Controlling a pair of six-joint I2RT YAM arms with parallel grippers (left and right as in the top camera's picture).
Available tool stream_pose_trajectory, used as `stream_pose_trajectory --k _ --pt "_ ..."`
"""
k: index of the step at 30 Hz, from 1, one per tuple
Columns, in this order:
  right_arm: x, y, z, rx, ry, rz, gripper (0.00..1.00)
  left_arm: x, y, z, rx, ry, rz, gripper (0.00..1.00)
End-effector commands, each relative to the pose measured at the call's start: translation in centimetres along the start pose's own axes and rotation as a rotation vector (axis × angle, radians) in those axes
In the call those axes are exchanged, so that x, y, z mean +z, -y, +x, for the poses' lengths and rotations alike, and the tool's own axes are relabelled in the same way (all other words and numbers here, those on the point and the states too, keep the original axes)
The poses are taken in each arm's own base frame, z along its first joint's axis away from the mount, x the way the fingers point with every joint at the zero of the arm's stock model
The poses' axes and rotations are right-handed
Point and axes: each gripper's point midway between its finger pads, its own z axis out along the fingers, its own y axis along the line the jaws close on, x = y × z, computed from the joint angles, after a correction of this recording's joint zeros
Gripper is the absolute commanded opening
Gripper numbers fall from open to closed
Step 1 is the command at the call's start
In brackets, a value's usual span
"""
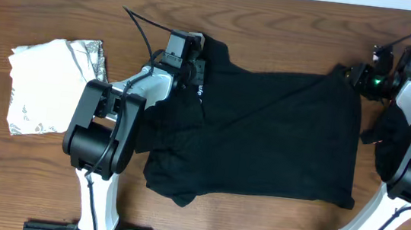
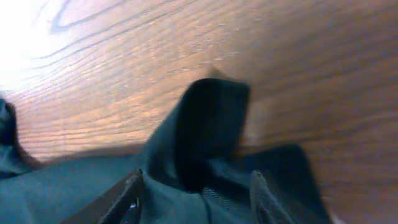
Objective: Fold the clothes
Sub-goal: 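Pull the right sleeve rightward with the right gripper to smooth the shirt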
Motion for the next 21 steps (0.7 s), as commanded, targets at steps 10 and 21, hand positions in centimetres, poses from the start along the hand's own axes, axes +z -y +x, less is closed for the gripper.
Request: stream_pose_trajectory --k 10,21 --pt "1.9 -3.4 0.0 -0.112 -0.008 0.028 0.57 0.6 -1.9 2.4 -0.037 -0.069 -0.055 0.29" --pt "1.9 -1.8 0.5 -0.100 -0.024 0.109 0.01 0.6 -1.9 2.4 -0.037 -0.069 -0.055 0.29"
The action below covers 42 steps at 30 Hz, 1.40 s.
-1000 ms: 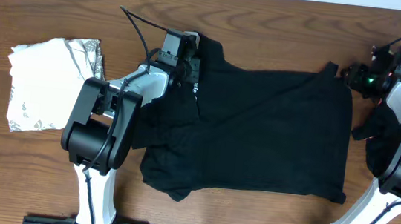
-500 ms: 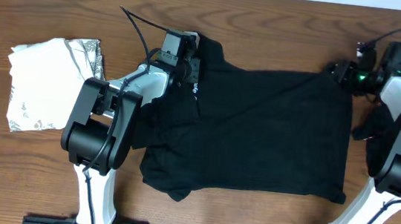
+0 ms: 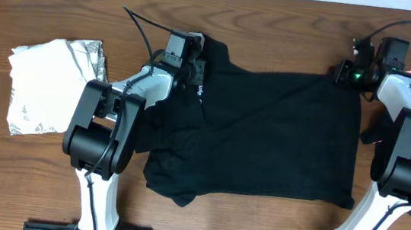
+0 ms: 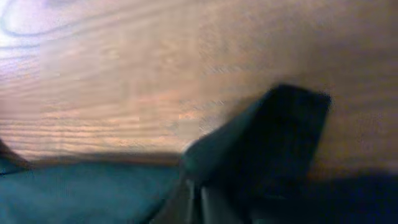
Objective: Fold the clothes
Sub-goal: 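Pull the right sleeve rightward with the right gripper to smooth the shirt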
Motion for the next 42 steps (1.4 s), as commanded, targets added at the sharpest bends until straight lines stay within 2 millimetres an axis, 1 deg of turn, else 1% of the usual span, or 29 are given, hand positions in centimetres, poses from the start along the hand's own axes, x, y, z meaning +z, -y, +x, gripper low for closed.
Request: stream_pose_trajectory --k 1,2,5,7,9,12,14,16,17,18,20,21,23,28,30,32,34,36,37,39,42 --pt "-0.6 1.5 -0.1 0.009 -0.007 0.055 0.01 0.7 -1.9 2.4 -0.036 -0.067 -0.054 0.29" --pt "-0.8 2.2 0.2 0.025 -0.017 0.076 0.01 0.7 -1.9 2.4 -0.036 -0.067 -0.054 0.29" --pt "-1.9 5.2 1.0 0.085 -0.042 0.145 0.01 0.7 -1.9 2.4 -0.036 -0.067 -0.054 0.29" --pt "-2.9 7.6 1.6 0.134 -0.057 0.193 0.01 0.7 -1.9 2.4 -0.036 -0.067 -0.054 0.29" --pt "-3.7 9.2 2.1 0.172 -0.065 0.217 0.01 0.7 -1.9 2.4 -0.036 -0.067 -0.054 0.29" --pt "-4.7 11.0 2.5 0.219 -0.066 0.233 0.01 0.7 -1.9 2.4 -0.036 -0.067 -0.054 0.29" --pt "-5.2 11.8 2.6 0.238 -0.064 0.240 0.01 0.7 -1.9 2.4 -0.036 -0.067 -0.054 0.29" --pt "-5.3 12.1 2.8 0.246 -0.066 0.243 0.01 0.7 -1.9 2.4 -0.036 -0.067 -0.054 0.29" --pt "-5.4 12.1 2.8 0.247 -0.068 0.243 0.01 0.7 -1.9 2.4 -0.037 -0.067 -0.054 0.29" --pt "-5.3 12.0 2.8 0.245 -0.069 0.242 0.04 0.7 -1.9 2.4 -0.037 -0.067 -0.054 0.29" --pt "-5.1 11.7 2.8 0.239 -0.070 0.239 0.28 0.7 -1.9 2.4 -0.037 -0.068 -0.054 0.29" --pt "-5.0 11.5 2.8 0.234 -0.072 0.237 0.32 0.7 -1.9 2.5 -0.037 -0.070 -0.054 0.29" --pt "-4.8 11.0 2.7 0.224 -0.073 0.230 0.34 0.7 -1.9 2.5 -0.038 -0.073 -0.055 0.29" --pt "-4.6 10.4 1.7 0.207 -0.041 0.196 0.33 0.7 -1.9 2.6 -0.038 -0.075 -0.055 0.29" --pt "-4.6 9.7 0.8 0.195 -0.013 0.155 0.31 0.7 -1.9 2.6 -0.038 -0.074 -0.056 0.29" --pt "-5.2 8.9 -0.6 0.179 0.021 0.124 0.25 0.7 -1.9 2.6 -0.038 -0.074 -0.056 0.29" --pt "-6.2 7.6 -2.4 0.153 0.062 0.079 0.17 0.6 -2.0 2.6 -0.039 -0.074 -0.056 0.29" --pt "-7.2 6.2 -3.8 0.128 0.091 0.041 0.02 0.6 -2.0 2.5 -0.039 -0.074 -0.057 0.29" --pt "-7.6 5.5 -4.2 0.108 0.097 0.025 0.01 0.6 -2.0 2.5 -0.039 -0.073 -0.057 0.29" --pt "-7.8 4.5 -4.2 0.095 0.082 0.010 0.01 0.6 -2.0 2.5 -0.039 -0.074 -0.057 0.29" --pt "-6.8 3.1 -2.5 0.036 0.004 0.011 0.01 0.6 -2.0 2.6 -0.040 -0.074 -0.057 0.29"
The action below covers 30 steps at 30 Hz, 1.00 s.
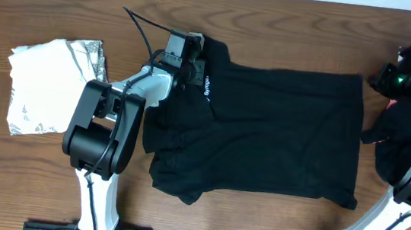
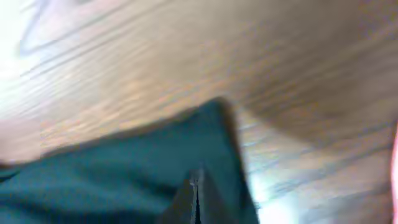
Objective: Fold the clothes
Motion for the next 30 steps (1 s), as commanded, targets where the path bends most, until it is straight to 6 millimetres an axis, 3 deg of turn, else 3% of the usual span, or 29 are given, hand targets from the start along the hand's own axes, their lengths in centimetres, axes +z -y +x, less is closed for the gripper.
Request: stream_pose_trajectory --k 1,8,20,30 --pt "-0.1 -3.2 0.6 -0.116 -0.031 -0.032 0.01 0.7 -2.0 2.4 -0.038 -0.067 -0.055 0.29" --pt "2.9 -2.5 4.2 -0.174 -0.159 0.162 0.01 0.7 -2.0 2.6 -0.039 -0.074 -0.057 0.29" --pt "6.3 -1.3 4.7 -0.192 -0.166 0.195 0.01 0.6 -2.1 2.8 -0.040 -0.084 -0.060 0.29" --pt "12.4 0.5 6.1 -0.124 -0.157 0.194 0.02 0.7 -2.0 2.6 -0.039 -0.075 -0.058 0.29"
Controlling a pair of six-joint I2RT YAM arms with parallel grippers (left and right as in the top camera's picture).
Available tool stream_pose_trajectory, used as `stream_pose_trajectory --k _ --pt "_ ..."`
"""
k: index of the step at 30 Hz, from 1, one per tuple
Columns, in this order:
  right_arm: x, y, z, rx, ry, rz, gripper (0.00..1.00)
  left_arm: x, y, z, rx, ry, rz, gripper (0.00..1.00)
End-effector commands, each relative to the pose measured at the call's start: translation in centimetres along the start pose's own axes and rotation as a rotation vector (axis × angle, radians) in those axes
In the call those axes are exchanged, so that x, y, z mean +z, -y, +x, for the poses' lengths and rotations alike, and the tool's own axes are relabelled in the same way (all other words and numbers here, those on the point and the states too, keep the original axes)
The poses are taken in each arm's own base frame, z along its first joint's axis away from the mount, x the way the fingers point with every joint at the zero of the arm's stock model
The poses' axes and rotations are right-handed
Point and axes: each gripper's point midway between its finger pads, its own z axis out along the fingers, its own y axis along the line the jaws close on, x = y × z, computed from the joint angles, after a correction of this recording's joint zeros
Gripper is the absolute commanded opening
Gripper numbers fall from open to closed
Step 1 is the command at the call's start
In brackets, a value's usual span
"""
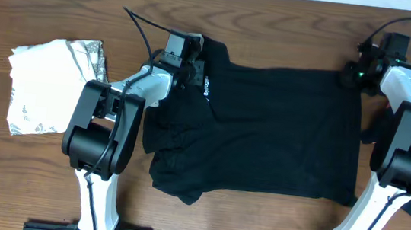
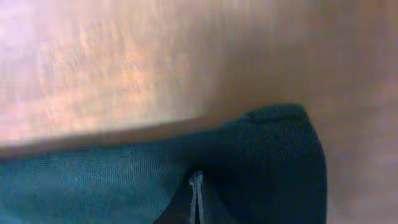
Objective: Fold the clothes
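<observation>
A black shirt (image 1: 273, 130) lies spread over the middle of the wooden table (image 1: 276, 23). Its top edge runs straight between my two grippers, while its lower left part is rumpled. At the shirt's top left corner by the collar, my left gripper (image 1: 194, 66) sits on the cloth and looks shut on it. My right gripper (image 1: 352, 73) is at the top right corner. In the right wrist view the right gripper (image 2: 196, 180) has its jaws pressed together on the dark cloth (image 2: 112, 186), whose rounded corner (image 2: 280, 124) lies on the wood.
A folded white and silver cloth (image 1: 51, 87) lies at the left of the table. A pink item and more dark clothing (image 1: 370, 136) sit at the right edge behind my right arm.
My right gripper, still shut on the shirt's corner, has moved left from beyond the corner to over it. The shirt still lies flat. The left arm has not moved.
My right gripper stood open round the shirt's raised top right corner, with the top edge slack. Then it was shut on that corner. Then it was farther right and the shirt lay stretched flat. Now it has come back a little to the left.
</observation>
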Motion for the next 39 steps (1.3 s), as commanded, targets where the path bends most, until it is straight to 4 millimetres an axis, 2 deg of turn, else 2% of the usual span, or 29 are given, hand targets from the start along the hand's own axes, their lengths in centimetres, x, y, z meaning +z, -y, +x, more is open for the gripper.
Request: stream_pose_trajectory --k 1,6,9,12,22,25,30,36,39 --pt "5.5 0.6 4.7 0.070 -0.116 0.026 0.07 0.9 -1.9 2.3 -0.034 -0.057 -0.051 0.29" --pt "7.6 -0.9 3.1 0.093 -0.029 -0.047 0.24 0.9 -1.5 0.9 -0.024 -0.002 -0.037 0.29" --pt "7.7 -1.1 1.4 0.111 0.038 -0.058 0.24 0.9 -1.4 0.5 -0.022 0.014 -0.033 0.29" --pt "7.4 -1.3 0.3 0.108 0.066 -0.073 0.31 0.9 -1.3 0.0 -0.019 0.034 -0.028 0.30" --pt "7.3 -1.3 1.5 0.123 0.005 -0.069 0.33 -0.1 -0.3 -6.2 0.020 0.293 -0.001 0.30" --pt "7.3 -1.3 2.0 0.112 -0.014 -0.065 0.33 -0.3 0.0 -6.9 0.025 0.324 0.008 0.29" --pt "7.3 -1.3 2.7 0.106 -0.041 -0.063 0.33 -0.8 0.5 -5.9 0.020 0.261 0.030 0.19" --pt "7.3 -1.3 3.0 0.109 -0.054 -0.061 0.32 -3.1 -1.1 -1.5 -0.021 0.006 -0.093 0.19" --pt "7.2 -1.2 3.3 0.112 -0.065 -0.060 0.31 -4.2 -1.7 -1.0 0.007 -0.082 -0.154 0.19"
